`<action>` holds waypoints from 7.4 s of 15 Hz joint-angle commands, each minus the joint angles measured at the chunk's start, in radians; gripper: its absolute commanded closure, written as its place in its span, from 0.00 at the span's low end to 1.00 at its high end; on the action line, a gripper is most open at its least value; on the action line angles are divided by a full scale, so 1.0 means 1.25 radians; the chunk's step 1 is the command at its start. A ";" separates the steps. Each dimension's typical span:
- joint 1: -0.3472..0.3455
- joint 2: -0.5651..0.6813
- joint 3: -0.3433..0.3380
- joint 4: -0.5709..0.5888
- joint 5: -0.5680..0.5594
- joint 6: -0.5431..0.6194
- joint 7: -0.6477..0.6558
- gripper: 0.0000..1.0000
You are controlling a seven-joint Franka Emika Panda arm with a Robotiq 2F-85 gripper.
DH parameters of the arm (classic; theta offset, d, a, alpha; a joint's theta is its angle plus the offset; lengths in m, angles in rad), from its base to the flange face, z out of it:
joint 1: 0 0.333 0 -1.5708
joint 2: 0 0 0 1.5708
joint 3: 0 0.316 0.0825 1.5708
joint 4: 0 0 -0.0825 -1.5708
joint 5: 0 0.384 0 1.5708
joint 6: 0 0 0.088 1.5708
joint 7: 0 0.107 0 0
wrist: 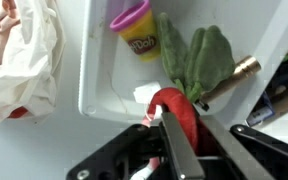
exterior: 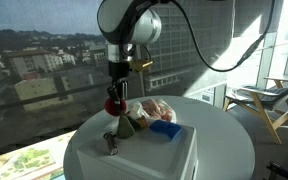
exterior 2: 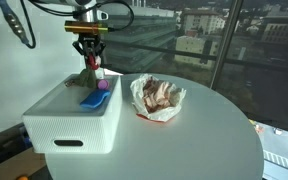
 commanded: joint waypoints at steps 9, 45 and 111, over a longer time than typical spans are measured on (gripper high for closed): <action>-0.142 -0.212 -0.112 -0.145 0.312 0.189 -0.092 0.93; -0.299 0.262 -0.003 0.136 0.059 0.281 -0.122 0.34; -0.116 0.520 -0.358 0.477 -0.312 0.155 0.144 0.97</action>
